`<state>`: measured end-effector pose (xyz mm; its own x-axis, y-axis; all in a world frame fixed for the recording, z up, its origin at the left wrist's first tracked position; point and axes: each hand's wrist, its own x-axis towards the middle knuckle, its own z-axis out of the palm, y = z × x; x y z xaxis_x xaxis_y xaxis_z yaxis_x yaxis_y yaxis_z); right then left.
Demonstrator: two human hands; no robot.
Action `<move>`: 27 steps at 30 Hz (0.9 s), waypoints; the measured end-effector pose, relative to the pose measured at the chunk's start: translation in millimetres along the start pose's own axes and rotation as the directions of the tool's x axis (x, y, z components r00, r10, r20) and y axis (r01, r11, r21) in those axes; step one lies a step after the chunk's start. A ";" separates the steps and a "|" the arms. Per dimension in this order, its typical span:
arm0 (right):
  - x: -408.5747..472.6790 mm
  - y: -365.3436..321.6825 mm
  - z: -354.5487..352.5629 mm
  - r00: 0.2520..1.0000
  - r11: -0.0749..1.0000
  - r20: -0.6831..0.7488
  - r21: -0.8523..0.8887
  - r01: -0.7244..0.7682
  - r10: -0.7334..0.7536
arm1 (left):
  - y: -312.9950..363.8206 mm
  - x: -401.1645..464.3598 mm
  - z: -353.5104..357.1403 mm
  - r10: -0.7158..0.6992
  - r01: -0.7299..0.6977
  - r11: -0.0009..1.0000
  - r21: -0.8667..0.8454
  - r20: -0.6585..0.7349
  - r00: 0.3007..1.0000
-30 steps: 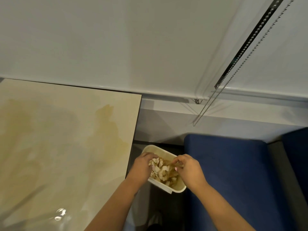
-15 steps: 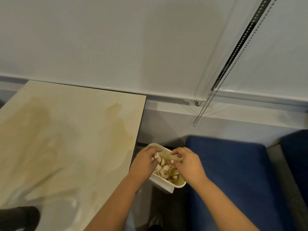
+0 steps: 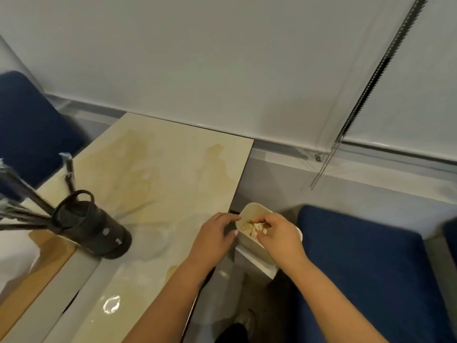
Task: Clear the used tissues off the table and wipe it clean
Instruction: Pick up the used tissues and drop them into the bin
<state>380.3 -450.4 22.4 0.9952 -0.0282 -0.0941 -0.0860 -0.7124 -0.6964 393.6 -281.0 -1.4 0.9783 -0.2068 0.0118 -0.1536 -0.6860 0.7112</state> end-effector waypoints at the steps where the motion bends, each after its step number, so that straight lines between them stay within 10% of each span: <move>1: -6.7 -6.5 2.5 1.000 1.000 0.010 0.006 0.017 -0.017 | -0.4 -10.2 -5.9 -0.009 0.009 1.000 0.007 -0.019 1.000; 27: -190.2 -170.8 155.3 0.821 0.886 0.338 0.116 0.449 -0.460 | -78.9 -310.8 -136.6 -0.321 0.306 0.947 -0.099 -0.376 0.869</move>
<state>198.3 -214.5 48.7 0.8407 0.5415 0.0031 0.3650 -0.5624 -0.7420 120.6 -67.3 34.8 0.9520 0.3025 0.0465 0.1681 -0.6438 0.7465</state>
